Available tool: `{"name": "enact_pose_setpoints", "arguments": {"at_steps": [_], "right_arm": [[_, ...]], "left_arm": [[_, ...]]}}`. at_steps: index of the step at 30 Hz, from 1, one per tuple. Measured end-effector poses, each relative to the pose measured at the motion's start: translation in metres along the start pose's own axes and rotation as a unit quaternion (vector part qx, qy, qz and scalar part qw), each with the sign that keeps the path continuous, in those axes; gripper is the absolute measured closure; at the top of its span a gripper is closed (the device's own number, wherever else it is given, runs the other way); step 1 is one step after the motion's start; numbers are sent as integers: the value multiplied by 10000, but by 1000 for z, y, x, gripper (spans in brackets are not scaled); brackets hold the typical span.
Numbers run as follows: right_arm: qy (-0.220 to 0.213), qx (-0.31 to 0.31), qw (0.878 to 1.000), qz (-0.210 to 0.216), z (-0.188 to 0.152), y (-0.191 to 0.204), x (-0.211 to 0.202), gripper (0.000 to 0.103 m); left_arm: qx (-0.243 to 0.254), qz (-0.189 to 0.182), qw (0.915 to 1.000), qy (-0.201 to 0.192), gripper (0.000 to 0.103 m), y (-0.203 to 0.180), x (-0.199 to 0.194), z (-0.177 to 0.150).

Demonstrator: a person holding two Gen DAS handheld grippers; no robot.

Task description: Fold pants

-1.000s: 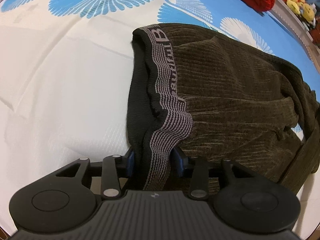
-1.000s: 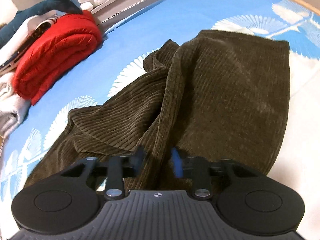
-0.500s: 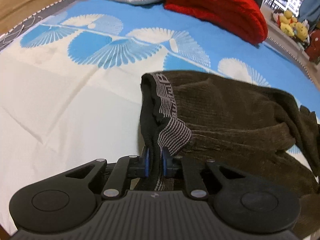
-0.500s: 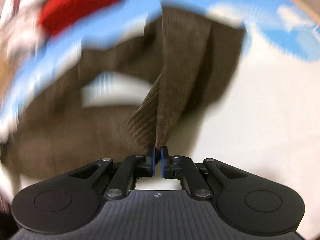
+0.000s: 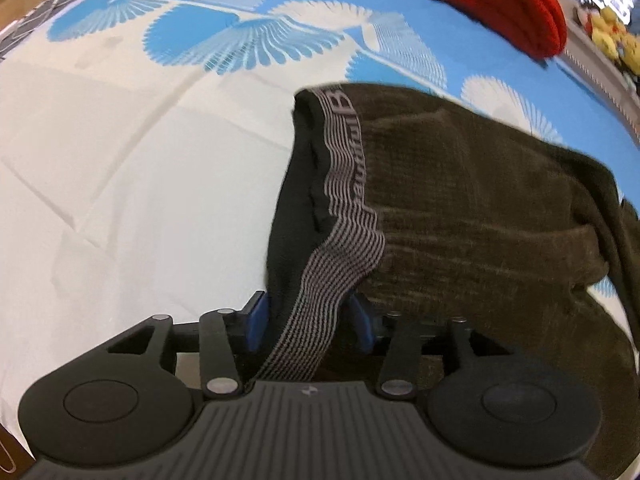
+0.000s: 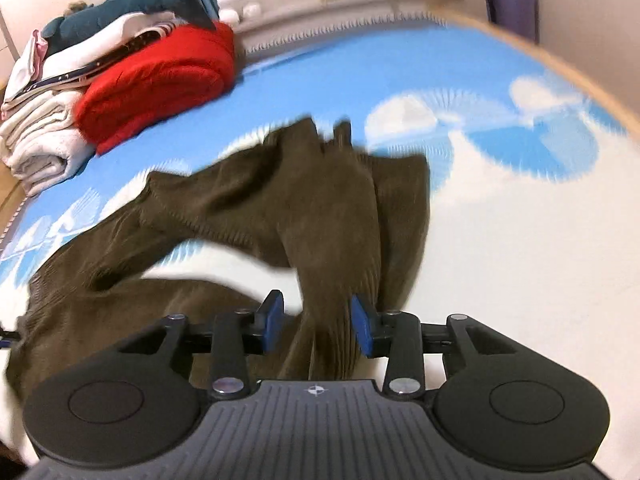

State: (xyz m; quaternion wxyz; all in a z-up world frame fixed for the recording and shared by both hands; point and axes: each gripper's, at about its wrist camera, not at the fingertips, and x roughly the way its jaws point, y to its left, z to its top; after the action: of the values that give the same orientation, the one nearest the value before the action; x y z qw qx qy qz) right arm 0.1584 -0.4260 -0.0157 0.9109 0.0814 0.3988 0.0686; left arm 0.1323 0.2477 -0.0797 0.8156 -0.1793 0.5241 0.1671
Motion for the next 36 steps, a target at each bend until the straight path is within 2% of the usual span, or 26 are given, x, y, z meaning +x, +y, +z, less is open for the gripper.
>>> {"name": "enact_pose_setpoints", "arguments": {"at_steps": [4,7,11,12,14,15,16,18,20,22,23,24,26,27,29,30,32,34,36], "right_arm": [[99,-992,9935,-541,6,32,41,61],[352,-1303,9884,-694,9,47,72,54],[615,-1768,9767,-1055,3,60,94,54],[612,-1864,9738,-1151,1,61,97,56],[516,-1834,9734,-1271,3,58,94,74],[447,-1623,9767,-1329,6,51,89,91],[338,-1297,9818,-1345,10,40,79,96],[-80,-519,9852,-1634,18,13,54,98],[-421,451,9751,-2129,17,-24,26,99],[-296,1858,9461,-2638,0,-76,1,101],[-45,2646,9253,-2717,-16,-104,-7,102],[298,3264,8986,-2917,-35,-128,-13,103],[885,4020,8532,-3203,-72,-166,-23,103],[975,4397,8413,-2988,-88,-182,-27,103],[826,4912,8382,-2223,-105,-202,-33,103],[687,4954,8422,-2016,-105,-206,-37,99],[323,4812,8579,-1774,-99,-207,-42,97],[166,4708,8639,-1781,-94,-210,-40,73],[133,4738,8597,-1904,-93,-213,-34,63]], "left_arm": [[209,-20,9996,196,43,-1,9,-1],[347,-20,9990,282,42,-1,12,-3],[438,-28,9983,380,42,2,16,-3],[472,-29,9980,409,42,2,18,-4],[548,-22,9977,411,49,1,17,-5],[580,-26,9975,403,51,1,17,-6],[615,-21,9973,391,54,0,16,-6],[671,-11,9971,367,58,-1,15,-7],[665,-19,9971,359,59,-1,14,-7],[676,-35,9970,382,59,-1,15,-7],[689,-15,9969,380,59,-1,15,-8],[715,0,9968,368,59,-2,14,-8],[735,23,9967,356,59,-3,14,-9],[727,26,9967,354,59,-3,13,-9],[671,9,9971,366,56,-2,12,-10],[636,-5,9973,368,56,0,12,-9],[619,-19,9974,376,54,1,12,-9],[591,-18,9975,387,53,2,12,-9],[553,-26,9977,384,52,3,12,-9]]}}
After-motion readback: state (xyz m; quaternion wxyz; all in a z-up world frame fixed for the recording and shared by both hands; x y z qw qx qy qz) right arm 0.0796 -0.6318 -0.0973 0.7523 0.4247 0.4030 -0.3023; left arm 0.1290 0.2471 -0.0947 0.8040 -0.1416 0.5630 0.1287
